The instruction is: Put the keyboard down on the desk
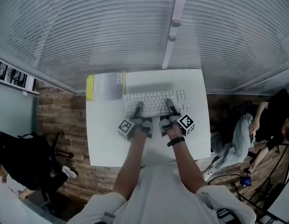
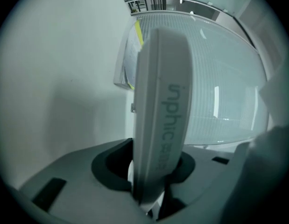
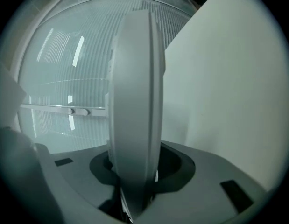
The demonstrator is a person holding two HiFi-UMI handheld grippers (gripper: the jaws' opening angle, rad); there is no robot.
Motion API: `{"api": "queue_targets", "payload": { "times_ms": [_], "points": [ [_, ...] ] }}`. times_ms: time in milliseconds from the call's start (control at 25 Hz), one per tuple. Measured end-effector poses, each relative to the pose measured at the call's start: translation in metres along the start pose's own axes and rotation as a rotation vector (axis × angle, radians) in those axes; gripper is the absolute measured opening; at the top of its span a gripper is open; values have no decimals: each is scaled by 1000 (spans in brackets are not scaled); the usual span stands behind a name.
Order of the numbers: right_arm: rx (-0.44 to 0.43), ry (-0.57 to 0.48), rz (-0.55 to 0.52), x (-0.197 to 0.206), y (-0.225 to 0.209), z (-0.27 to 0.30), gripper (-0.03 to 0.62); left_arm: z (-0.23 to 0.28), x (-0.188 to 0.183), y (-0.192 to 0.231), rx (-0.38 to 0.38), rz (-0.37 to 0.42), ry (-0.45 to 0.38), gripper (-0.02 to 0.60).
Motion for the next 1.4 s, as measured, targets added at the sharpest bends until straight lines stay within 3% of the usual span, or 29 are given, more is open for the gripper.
{"api": "queue_targets", "payload": {
  "times_ms": [600, 1400],
  "points": [
    [189, 11, 63, 6, -49, 3, 132, 0, -7, 44, -186, -69, -39, 135],
    [248, -9, 77, 7, -58, 1, 130, -20, -5, 49, -157, -50, 60, 155]
  ]
}}
Point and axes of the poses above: the fingertips, and each gripper's own axes: z forward along the fingers, y to its left, x out of its underside, the point moved 3 cm from there along -z, backward along the fingers, and after that the axes turned 5 degrees about -z, right-handed, at the moved point
